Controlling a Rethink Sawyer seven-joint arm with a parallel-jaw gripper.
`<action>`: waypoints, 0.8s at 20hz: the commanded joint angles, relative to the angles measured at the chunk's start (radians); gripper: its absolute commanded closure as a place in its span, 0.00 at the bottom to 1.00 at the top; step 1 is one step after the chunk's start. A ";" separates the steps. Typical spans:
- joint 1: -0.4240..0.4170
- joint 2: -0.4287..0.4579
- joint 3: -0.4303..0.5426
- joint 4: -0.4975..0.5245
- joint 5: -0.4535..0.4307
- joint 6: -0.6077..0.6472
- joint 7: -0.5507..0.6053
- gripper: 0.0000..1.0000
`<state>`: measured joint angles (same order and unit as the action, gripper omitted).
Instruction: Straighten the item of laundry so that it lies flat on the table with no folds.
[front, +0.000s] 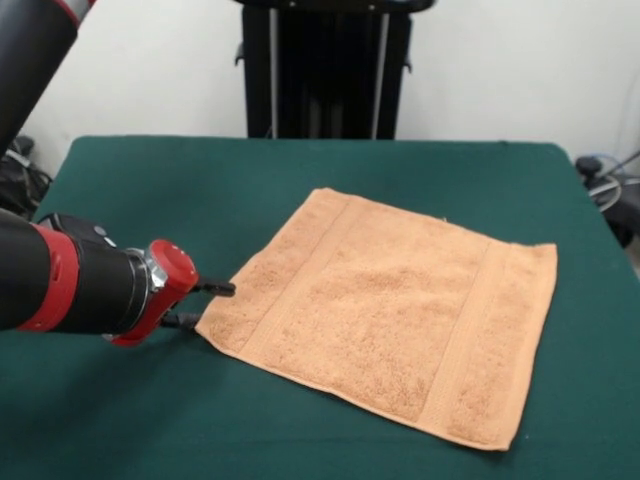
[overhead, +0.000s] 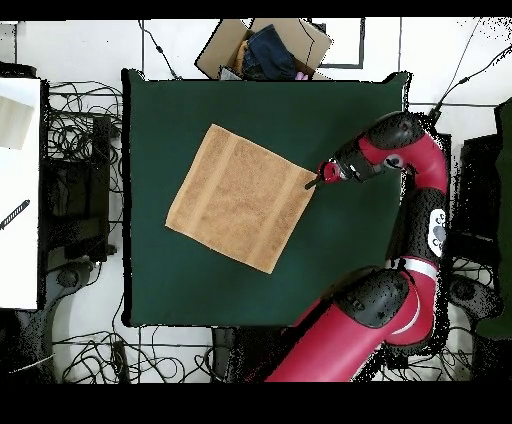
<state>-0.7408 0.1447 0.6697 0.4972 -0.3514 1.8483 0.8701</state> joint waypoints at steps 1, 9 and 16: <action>0.010 -0.035 -0.052 0.149 -0.040 -0.200 -0.091 0.00; 0.059 -0.161 -0.060 0.230 -0.026 -0.166 -0.017 0.00; 0.140 -0.238 -0.052 0.204 -0.028 -0.076 0.048 0.00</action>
<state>-0.6809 -0.0054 0.6603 0.6132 -0.3524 1.7633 0.8701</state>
